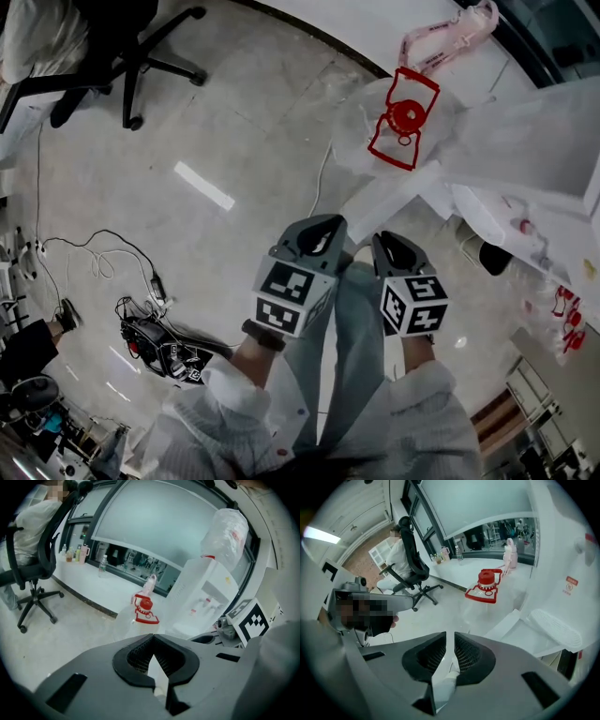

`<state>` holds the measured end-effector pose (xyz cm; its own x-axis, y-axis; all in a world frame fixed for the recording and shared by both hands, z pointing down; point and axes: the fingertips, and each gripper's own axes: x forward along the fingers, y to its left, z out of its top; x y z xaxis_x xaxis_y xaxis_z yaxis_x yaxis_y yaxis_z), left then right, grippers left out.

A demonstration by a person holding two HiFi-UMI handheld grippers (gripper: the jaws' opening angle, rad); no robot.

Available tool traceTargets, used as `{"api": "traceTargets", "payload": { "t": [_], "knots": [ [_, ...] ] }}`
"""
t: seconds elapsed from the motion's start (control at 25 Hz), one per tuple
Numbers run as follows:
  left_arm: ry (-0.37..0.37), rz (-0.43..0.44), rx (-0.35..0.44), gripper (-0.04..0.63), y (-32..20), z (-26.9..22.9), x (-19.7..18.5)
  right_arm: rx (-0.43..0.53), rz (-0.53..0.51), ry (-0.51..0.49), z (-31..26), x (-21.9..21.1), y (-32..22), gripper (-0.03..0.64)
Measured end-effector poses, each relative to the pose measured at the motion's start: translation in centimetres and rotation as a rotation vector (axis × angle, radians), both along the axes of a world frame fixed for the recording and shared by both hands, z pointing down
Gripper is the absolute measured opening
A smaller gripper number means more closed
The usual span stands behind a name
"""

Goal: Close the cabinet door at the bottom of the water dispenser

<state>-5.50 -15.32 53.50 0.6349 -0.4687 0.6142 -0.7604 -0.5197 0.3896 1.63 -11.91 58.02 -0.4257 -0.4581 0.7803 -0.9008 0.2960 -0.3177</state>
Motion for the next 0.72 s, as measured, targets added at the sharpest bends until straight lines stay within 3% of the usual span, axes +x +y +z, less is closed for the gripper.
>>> {"api": "traceTargets", "payload": {
  "t": [0.52, 0.72],
  "knots": [
    [-0.026, -0.018, -0.052, 0.011, 0.8, 4.4, -1.3, -0.025, 0.092, 0.098, 7.2, 0.8, -0.1, 0.018],
    [-0.035, -0.035, -0.073, 0.011, 1.2, 5.2, -2.6, -0.053, 0.098, 0.129, 9.0, 0.0, 0.1, 0.096]
  ]
}}
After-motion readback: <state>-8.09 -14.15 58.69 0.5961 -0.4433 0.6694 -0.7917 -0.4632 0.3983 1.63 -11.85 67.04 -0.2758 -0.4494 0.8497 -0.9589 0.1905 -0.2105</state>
